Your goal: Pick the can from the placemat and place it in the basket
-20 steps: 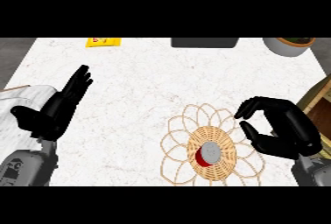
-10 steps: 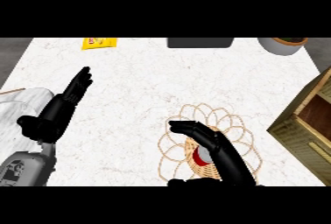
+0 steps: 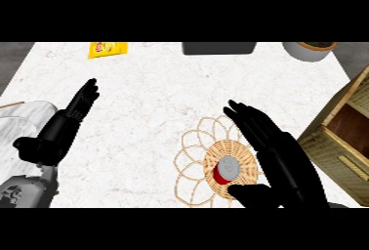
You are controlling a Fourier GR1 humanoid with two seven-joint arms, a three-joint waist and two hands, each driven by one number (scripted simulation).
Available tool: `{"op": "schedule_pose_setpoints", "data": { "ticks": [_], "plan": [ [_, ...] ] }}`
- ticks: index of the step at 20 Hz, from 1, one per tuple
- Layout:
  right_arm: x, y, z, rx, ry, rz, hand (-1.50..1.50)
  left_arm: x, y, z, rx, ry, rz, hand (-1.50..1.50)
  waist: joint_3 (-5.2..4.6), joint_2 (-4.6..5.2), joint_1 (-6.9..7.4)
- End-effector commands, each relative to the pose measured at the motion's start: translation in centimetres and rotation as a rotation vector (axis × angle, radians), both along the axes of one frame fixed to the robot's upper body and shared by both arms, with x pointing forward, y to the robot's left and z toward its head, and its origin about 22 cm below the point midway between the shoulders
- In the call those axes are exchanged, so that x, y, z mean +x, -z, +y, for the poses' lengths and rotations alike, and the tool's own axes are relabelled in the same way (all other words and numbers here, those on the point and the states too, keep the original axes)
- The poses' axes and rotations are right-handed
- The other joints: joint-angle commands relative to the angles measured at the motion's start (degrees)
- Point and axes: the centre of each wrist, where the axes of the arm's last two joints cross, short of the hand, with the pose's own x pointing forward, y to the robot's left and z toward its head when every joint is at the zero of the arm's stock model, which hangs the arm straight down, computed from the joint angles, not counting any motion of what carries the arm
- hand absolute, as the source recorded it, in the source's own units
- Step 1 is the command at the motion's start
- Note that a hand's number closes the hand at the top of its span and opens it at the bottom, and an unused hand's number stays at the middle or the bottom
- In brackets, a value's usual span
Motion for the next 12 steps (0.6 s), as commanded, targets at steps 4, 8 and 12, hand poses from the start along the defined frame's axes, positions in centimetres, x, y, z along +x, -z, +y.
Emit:
{"op": "schedule_pose_setpoints", "data": {
  "ticks": [4, 8, 12],
  "plan": [
    [-2.7, -5.1, -0.9, -0.350, -0.007, 0.235, -1.50, -0.1, 0.2, 1.0, 0.004, 0.003, 0.000, 0.00, 0.07, 0.59, 0.34],
    [-4.3, -8.5, -1.8, -0.370, -0.061, 0.335, -1.50, 0.4, -0.6, 0.6, 0.000, -0.007, -0.014, 0.00, 0.22, 0.83, 0.44],
    [-4.7, -11.0, -3.2, -0.350, -0.035, 0.363, -1.50, 0.5, -1.0, -0.6, -0.009, 0.021, -0.021, 0.00, 0.34, 1.01, 0.93]
  ]
}}
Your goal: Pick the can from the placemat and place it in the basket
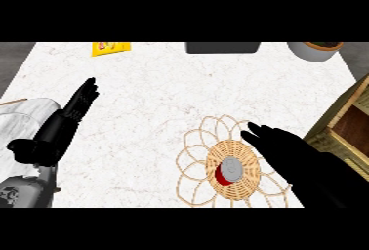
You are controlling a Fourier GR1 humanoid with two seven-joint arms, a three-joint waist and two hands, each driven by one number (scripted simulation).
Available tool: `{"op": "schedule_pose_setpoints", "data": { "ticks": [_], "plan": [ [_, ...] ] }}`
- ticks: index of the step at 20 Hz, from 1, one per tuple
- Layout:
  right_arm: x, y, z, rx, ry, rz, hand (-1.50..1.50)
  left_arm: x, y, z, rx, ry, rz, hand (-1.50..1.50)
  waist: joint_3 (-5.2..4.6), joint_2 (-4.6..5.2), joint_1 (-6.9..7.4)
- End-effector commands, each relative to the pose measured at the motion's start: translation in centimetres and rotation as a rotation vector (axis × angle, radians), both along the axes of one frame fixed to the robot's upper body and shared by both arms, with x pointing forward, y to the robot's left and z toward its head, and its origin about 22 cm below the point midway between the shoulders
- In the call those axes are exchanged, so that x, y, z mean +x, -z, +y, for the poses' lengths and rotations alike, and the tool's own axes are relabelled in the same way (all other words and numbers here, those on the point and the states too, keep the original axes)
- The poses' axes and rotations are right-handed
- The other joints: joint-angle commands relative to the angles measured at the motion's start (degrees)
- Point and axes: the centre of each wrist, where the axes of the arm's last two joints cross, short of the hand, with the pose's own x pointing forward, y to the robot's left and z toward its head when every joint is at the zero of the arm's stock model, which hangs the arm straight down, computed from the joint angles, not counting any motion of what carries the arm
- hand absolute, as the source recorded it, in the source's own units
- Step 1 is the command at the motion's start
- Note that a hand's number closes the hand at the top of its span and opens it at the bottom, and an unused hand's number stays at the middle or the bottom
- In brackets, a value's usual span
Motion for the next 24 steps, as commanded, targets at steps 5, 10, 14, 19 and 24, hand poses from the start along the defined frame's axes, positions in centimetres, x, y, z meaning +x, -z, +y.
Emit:
{"op": "schedule_pose_setpoints", "data": {
  "ticks": [5, 10, 14, 19, 24],
  "plan": [
    [-3.7, -3.4, -2.1, -0.069, 0.054, 0.041, -1.50, 0.1, -0.8, -0.2, -0.006, -0.007, -0.008, 0.00, 0.16, 0.13, 0.03],
    [-1.8, -2.7, -2.8, 0.008, 0.090, 0.039, -1.50, 0.7, -1.4, 0.3, 0.002, 0.006, -0.010, 0.00, 0.21, 0.36, 0.50],
    [-0.7, 0.0, -2.6, 0.061, 0.101, 0.048, -1.50, 0.0, 1.0, -0.1, -0.009, 0.019, 0.008, 0.00, 0.23, 0.42, 0.58],
    [0.1, 3.9, -1.8, 0.085, 0.107, 0.025, -1.50, 0.7, 0.6, -0.3, -0.019, -0.001, 0.005, 0.00, 0.27, 0.41, 0.59],
    [1.6, 7.6, -0.4, 0.046, 0.106, 0.004, -1.50, 0.4, 0.2, 0.3, 0.002, 0.009, 0.005, 0.00, 0.25, 0.43, 0.75]
  ]
}}
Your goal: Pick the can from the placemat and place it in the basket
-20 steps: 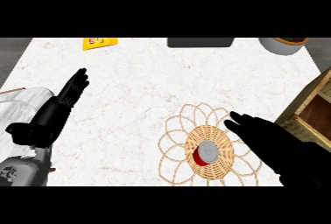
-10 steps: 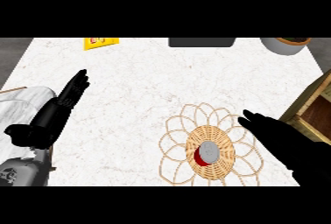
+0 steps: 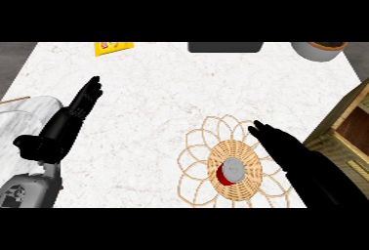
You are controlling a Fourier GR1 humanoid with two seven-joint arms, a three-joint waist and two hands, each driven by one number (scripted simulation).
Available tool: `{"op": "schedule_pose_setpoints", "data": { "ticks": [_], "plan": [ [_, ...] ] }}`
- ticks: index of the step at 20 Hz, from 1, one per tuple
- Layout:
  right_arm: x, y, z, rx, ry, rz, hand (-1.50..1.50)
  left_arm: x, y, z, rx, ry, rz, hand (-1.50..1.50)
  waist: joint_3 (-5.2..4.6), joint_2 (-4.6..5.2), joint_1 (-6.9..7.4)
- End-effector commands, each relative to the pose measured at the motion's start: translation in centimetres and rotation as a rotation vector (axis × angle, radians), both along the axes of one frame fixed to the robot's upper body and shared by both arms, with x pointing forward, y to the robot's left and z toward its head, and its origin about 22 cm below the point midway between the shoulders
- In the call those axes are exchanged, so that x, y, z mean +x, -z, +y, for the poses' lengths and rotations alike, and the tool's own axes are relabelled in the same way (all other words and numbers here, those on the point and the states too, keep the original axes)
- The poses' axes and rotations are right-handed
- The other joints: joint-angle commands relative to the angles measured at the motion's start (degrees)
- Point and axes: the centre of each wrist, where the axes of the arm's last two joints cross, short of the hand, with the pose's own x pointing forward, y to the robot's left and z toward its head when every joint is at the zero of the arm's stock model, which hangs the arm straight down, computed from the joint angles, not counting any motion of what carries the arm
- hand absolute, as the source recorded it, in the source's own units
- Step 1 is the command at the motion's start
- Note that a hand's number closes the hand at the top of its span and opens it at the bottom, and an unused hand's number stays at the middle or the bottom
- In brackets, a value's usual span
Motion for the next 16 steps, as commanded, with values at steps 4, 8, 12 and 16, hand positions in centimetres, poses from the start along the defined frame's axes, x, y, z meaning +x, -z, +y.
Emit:
{"op": "schedule_pose_setpoints", "data": {
  "ticks": [4, 8, 12, 16],
  "plan": [
    [1.6, 5.7, 1.5, -0.033, 0.000, -0.034, -1.50, -0.6, -0.1, 1.1, 0.010, -0.013, -0.009, 0.00, -0.01, 0.00, 0.18],
    [1.2, 5.2, -1.1, 0.009, 0.008, -0.057, -1.50, -0.5, -0.7, 1.0, 0.002, -0.002, -0.025, 0.00, -0.01, -0.01, -0.07],
    [0.0, 4.0, 3.6, 0.031, -0.026, -0.053, -1.50, -0.2, -0.2, -0.1, 0.001, -0.005, 0.000, 0.00, -0.04, -0.03, -0.03],
    [-0.7, 6.1, 2.3, 0.056, -0.042, -0.048, -1.50, 0.4, 0.0, 0.2, 0.001, 0.007, -0.014, 0.00, -0.03, -0.01, -0.18]
  ]
}}
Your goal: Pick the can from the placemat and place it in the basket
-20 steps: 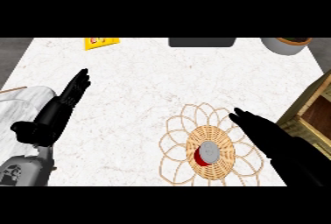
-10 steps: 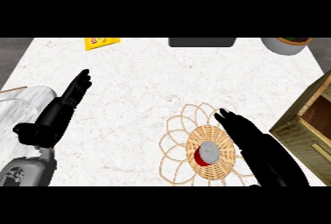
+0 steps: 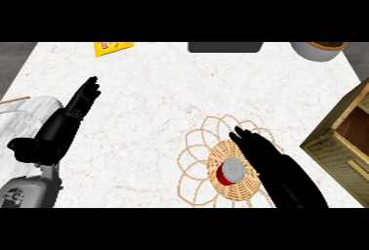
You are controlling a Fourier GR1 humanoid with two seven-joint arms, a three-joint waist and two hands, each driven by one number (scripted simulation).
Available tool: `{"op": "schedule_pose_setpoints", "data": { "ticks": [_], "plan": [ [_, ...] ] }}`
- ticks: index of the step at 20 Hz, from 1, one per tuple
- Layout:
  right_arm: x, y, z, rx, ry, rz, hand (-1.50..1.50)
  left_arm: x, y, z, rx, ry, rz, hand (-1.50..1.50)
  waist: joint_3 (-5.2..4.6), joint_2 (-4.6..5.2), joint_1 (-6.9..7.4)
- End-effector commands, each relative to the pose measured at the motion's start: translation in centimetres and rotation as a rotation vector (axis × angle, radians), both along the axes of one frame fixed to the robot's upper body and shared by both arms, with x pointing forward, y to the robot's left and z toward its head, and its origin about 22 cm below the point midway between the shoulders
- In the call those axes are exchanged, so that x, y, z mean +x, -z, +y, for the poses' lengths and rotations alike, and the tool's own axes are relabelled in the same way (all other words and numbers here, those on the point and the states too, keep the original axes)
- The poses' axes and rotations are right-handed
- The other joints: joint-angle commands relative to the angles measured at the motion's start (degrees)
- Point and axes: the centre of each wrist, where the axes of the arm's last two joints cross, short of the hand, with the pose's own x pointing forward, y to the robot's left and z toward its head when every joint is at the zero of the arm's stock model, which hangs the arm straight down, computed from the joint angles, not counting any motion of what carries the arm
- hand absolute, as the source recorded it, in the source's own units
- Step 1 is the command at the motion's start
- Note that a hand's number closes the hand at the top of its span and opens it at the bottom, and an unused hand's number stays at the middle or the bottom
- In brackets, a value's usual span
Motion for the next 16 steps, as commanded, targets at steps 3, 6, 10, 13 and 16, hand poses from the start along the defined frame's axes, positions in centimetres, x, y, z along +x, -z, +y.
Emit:
{"op": "schedule_pose_setpoints", "data": {
  "ticks": [3, 6, 10, 13, 16],
  "plan": [
    [0.3, 0.3, -0.9, -0.016, -0.018, 0.013, -1.50, 0.7, 1.7, -0.6, 0.011, 0.000, 0.005, 0.00, -0.01, 0.04, -0.13],
    [0.9, -0.6, 2.4, -0.042, 0.014, -0.003, -1.50, 1.0, 0.0, -0.3, -0.011, 0.003, 0.015, 0.00, -0.01, 0.02, 0.03],
    [-0.2, -0.8, 2.9, -0.097, 0.019, 0.014, -1.50, -0.1, 0.1, -0.3, 0.015, 0.000, 0.003, 0.00, -0.02, -0.01, 0.00],
    [-0.9, 1.1, 2.5, -0.121, 0.003, 0.004, -1.50, 1.4, -0.3, 0.1, 0.009, -0.007, 0.005, 0.00, -0.01, 0.00, -0.15],
    [0.6, 1.4, 2.6, -0.116, 0.007, 0.021, -1.50, -0.6, 1.2, -0.8, -0.006, 0.002, -0.005, 0.00, -0.01, -0.01, 0.06]
  ]
}}
